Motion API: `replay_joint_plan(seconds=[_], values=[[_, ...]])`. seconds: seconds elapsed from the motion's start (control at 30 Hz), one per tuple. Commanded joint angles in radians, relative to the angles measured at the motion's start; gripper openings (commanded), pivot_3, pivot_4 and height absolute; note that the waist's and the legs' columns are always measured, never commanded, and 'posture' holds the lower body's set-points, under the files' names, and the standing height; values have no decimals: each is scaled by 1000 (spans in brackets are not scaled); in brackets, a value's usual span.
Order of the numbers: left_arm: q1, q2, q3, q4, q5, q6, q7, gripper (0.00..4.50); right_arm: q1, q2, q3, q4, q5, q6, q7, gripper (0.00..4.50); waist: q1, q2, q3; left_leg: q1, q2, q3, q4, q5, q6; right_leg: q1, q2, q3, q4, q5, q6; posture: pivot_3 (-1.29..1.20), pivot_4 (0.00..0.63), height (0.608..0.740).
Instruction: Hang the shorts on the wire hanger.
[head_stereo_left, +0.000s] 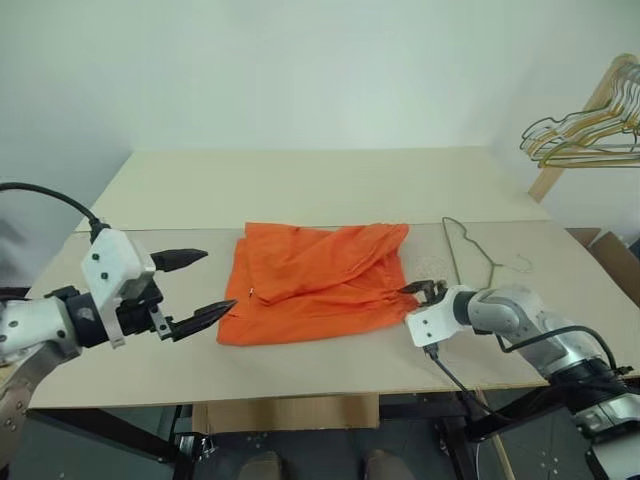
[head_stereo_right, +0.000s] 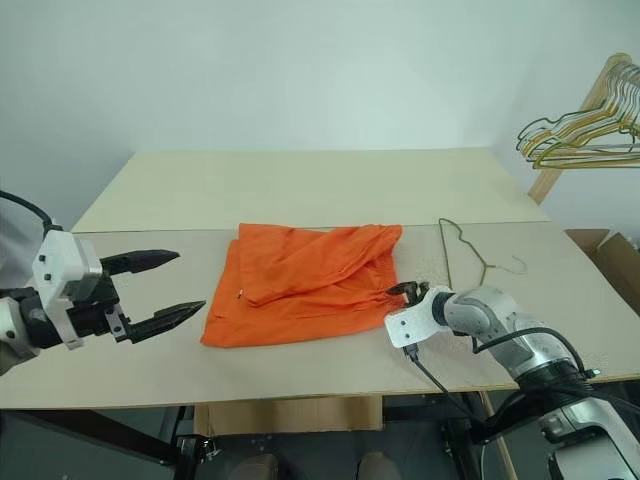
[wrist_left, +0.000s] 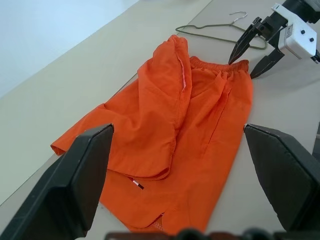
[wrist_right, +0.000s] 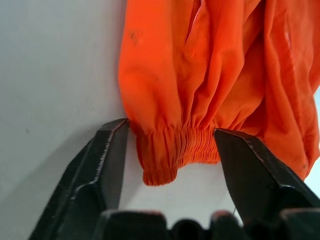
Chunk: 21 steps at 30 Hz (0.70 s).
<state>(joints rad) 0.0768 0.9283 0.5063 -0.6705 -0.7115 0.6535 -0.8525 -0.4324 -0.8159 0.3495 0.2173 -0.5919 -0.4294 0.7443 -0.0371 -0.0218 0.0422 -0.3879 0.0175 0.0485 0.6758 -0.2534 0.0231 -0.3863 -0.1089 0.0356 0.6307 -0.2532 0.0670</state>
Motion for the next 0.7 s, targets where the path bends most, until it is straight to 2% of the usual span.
replay_joint_plan(seconds=[0.03,0.2,0.27,0.33,0.57,0.7], values=[[-5,-5,10,-22,1,-24,11,4500,-32,4,6,13,-10,-27,-24,2282,-2,0,0,0,0,0,0,0,0,0,0,0,0,0,0,-3,20,740],[9,-16,-2,-35,12,-29,18,4500,-30,13,-1,-1,13,-35,-24,585,-8,0,0,0,0,0,0,0,0,0,0,0,0,0,0,-3,19,740],[24,-8,-45,-34,73,-45,33,4500,-34,12,-3,-3,16,-42,-25,19,-7,0,0,0,0,0,0,0,0,0,0,0,0,0,0,-7,20,740],[38,-4,-84,-26,134,-74,39,4500,-39,10,-1,-1,9,-53,-33,19,-7,0,0,0,0,0,0,0,0,0,0,0,0,0,0,-8,22,740],[111,100,-343,127,509,-197,77,4500,-37,26,-10,-15,31,-26,-31,19,-9,1,0,1,0,0,-1,0,0,0,0,0,0,0,0,-42,14,740],[107,149,-467,241,695,-367,69,4500,-37,35,-8,-20,28,-17,-36,19,-9,1,0,0,0,1,-1,0,0,-1,0,0,0,0,0,-46,12,740]])
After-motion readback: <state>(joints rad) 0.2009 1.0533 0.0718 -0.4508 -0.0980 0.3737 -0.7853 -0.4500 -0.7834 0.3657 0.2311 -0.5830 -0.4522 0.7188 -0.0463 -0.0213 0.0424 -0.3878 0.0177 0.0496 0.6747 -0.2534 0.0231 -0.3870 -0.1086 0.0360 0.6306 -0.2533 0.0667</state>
